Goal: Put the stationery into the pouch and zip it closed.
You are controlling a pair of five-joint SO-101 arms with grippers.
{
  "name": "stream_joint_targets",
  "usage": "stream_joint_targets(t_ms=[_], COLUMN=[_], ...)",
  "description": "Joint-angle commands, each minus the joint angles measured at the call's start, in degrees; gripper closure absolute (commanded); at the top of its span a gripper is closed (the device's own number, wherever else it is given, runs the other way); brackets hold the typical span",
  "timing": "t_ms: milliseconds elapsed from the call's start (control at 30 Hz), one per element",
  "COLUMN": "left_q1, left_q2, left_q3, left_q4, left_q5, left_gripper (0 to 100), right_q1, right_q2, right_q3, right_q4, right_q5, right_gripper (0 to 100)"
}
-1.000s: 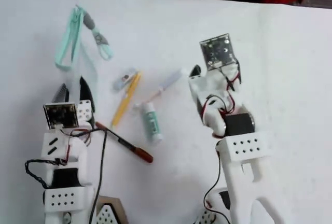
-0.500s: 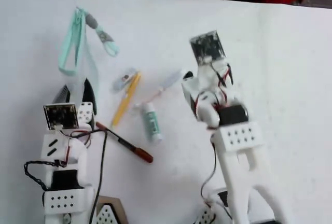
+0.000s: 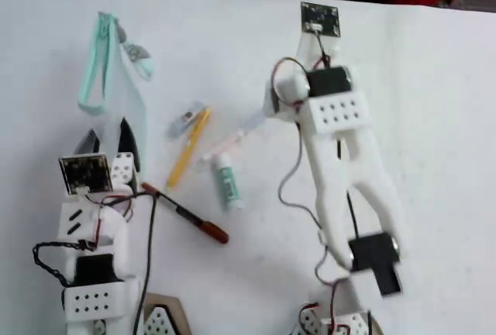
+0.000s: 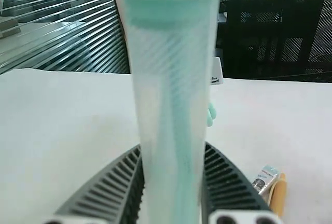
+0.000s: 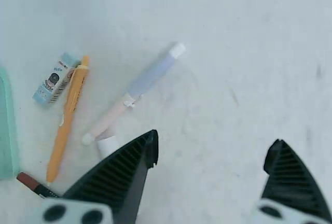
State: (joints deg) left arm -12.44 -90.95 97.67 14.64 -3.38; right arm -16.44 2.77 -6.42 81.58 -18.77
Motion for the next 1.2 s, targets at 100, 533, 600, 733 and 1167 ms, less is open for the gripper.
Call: stream_joint_targets(t_ms=[100,533,600,733,1167], left_q1=[-0.3,-0.3,-0.3,-0.3,-0.6], left_q2=[0.2,0.3,0.3,0.3,0.4], left_q3=[-0.3,-0.4,-0.4,-0.4,-0.4], left_q4=[0.7,0.7,0.7,0.7,0.7], left_q5=[0.4,0.4,0.4,0.4,0.4], left_gripper=[86,86,86,86,86], right_q1=[-0.6,-1.3,-1.8,-3.3,-2.9], right_q2=[13.1,34.9,37.4,42.4,63.9], right_q3=[-15.2,-32.5,-35.1,-40.9,-60.7], right_q4=[8.7,10.2,10.2,10.1,8.3], right_q5=[-9.4,-9.8,-9.8,-9.8,-9.3], right_gripper=[67.9,67.9,67.9,67.9,68.0])
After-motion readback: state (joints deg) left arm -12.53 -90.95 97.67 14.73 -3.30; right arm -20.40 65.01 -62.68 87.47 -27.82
